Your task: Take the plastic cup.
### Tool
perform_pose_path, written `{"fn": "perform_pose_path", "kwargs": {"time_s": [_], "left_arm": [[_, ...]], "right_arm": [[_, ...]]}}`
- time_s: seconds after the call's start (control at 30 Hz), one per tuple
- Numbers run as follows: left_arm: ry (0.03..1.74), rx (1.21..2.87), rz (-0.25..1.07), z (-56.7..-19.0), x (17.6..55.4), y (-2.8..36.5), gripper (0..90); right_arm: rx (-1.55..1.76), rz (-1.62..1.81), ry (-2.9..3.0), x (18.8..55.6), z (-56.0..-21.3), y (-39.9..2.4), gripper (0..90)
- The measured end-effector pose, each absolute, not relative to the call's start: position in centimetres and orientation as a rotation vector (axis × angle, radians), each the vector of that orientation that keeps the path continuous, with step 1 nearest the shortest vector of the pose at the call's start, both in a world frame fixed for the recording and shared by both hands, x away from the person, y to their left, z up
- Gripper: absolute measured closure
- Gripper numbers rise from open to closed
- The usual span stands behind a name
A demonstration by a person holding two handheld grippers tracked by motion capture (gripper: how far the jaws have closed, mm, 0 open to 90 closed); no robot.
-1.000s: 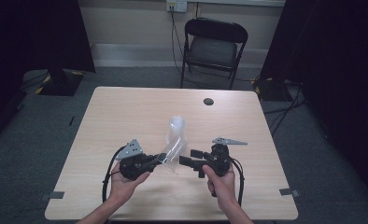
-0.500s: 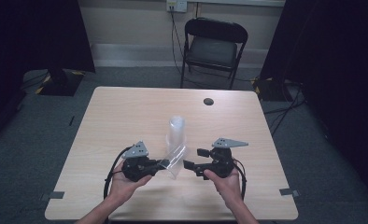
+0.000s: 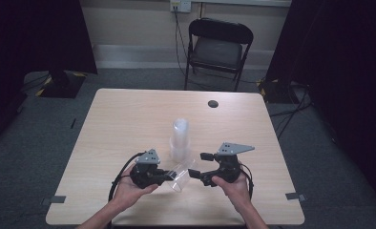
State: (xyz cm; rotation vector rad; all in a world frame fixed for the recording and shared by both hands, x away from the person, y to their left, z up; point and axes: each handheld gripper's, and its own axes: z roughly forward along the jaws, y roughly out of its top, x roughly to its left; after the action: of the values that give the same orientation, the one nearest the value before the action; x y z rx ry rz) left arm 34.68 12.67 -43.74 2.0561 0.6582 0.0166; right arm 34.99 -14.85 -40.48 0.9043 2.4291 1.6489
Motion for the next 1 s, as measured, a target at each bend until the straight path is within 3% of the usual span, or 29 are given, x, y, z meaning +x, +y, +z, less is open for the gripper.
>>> {"fn": "perform_pose_path", "kwargs": {"time_s": [1.0], "left_arm": [[0.648, 2.140, -0.145, -44.7, 35.1, 12.1, 86.3]], "right_arm": [[0.597, 1.529, 2.667, 34.5, -41.8, -12.3, 18.4]]}}
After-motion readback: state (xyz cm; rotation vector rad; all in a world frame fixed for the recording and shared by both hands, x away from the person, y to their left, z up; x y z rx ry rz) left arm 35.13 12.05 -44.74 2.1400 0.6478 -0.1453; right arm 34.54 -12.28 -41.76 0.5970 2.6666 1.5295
